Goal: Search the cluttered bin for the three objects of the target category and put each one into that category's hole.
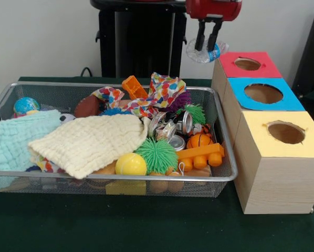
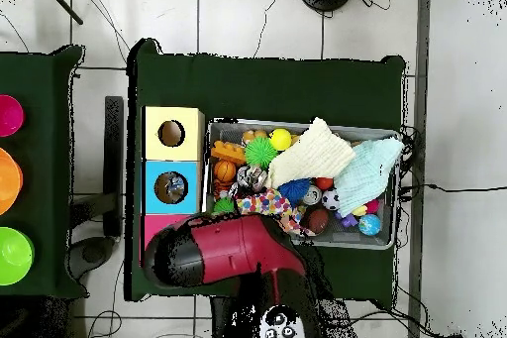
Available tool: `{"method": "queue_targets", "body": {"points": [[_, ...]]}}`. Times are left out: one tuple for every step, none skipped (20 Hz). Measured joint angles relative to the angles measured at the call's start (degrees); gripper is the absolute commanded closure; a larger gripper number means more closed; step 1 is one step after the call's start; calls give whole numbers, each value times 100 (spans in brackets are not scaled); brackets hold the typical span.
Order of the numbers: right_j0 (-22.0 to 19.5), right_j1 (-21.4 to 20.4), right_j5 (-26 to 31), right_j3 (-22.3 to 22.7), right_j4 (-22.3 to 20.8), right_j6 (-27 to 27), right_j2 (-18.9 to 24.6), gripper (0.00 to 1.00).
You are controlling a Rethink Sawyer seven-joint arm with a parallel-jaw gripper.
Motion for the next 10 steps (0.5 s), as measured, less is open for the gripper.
{"method": "queue_targets", "body": {"points": [[105, 26, 1, -11, 46, 87, -55, 100], [195, 47, 0, -21, 82, 164, -101, 100], [249, 61, 0, -27, 105, 209, -130, 100], [335, 87, 1, -37, 155, 282, -179, 100], [402, 107, 0, -46, 180, 337, -215, 100], [534, 142, 0, -62, 235, 443, -287, 100], [609, 162, 1, -72, 267, 501, -324, 100], [679, 184, 2, -84, 296, 550, -360, 100], [755, 214, 1, -102, 324, 607, -399, 100], [791, 231, 1, -112, 340, 635, -418, 100]]}}
